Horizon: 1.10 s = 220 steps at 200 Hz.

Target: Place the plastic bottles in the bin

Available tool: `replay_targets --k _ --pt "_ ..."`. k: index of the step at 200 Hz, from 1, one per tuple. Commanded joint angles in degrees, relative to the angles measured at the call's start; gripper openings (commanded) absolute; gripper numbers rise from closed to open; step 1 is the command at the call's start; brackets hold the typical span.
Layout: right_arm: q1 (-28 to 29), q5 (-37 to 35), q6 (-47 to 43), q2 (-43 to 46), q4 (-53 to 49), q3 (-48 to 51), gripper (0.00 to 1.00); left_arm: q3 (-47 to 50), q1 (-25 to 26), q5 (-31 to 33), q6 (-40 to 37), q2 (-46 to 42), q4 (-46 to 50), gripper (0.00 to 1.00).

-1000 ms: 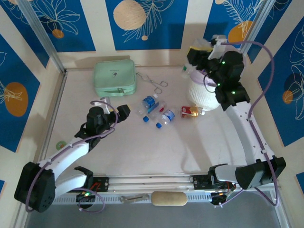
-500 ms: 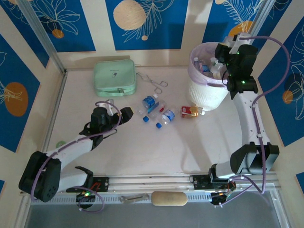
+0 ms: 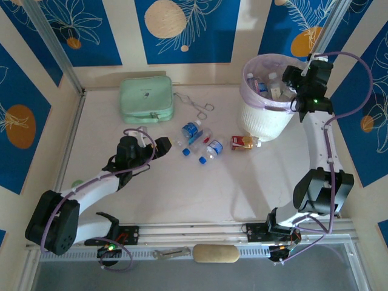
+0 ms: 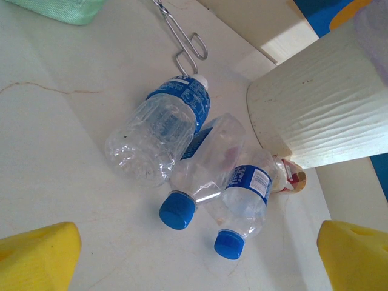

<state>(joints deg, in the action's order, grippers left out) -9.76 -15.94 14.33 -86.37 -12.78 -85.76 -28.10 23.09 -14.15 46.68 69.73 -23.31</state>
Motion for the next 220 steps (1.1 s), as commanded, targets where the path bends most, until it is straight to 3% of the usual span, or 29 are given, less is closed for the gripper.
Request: replay_targets --k 1,17,24,58,99,131,176,220 --pt "0.4 0.7 1.3 1.2 1.3 -1.5 0.75 -2.0 -0.3 -2.5 0.1 1.1 -1.7 0.99" --pt "0.4 0.8 1.5 1.4 0.9 -3.1 0.88 -2.8 -0.3 -3.9 -0.3 2.1 -1.5 0.99" --pt "0.4 1.4 1.3 1.3 0.4 -4.2 1.00 -3.1 -0.3 -4.5 -0.4 2.5 -1.3 0.99" --pt "1.5 2.0 0.0 2.2 -2.1 -9.0 0.99 -4.9 0.1 -7.1 -1.3 5.5 -1.2 1.00" --pt "5.2 5.5 -0.1 8.4 -1.7 -6.1 0.99 -10.2 1.7 -9.6 -4.2 9.8 2.3 1.00" --pt "8.7 7.2 2.6 15.8 -1.2 2.8 0.99 -16.4 4.2 -9.0 -10.8 12.8 10.3 0.94" --pt "8.9 10.5 10.6 25.9 -0.9 18.2 0.99 -27.2 8.5 -8.7 -20.0 19.5 23.5 0.86" --pt "9.2 13.5 18.6 34.5 3.0 34.2 0.99 -37.5 14.7 -6.3 -23.8 29.0 29.6 0.79"
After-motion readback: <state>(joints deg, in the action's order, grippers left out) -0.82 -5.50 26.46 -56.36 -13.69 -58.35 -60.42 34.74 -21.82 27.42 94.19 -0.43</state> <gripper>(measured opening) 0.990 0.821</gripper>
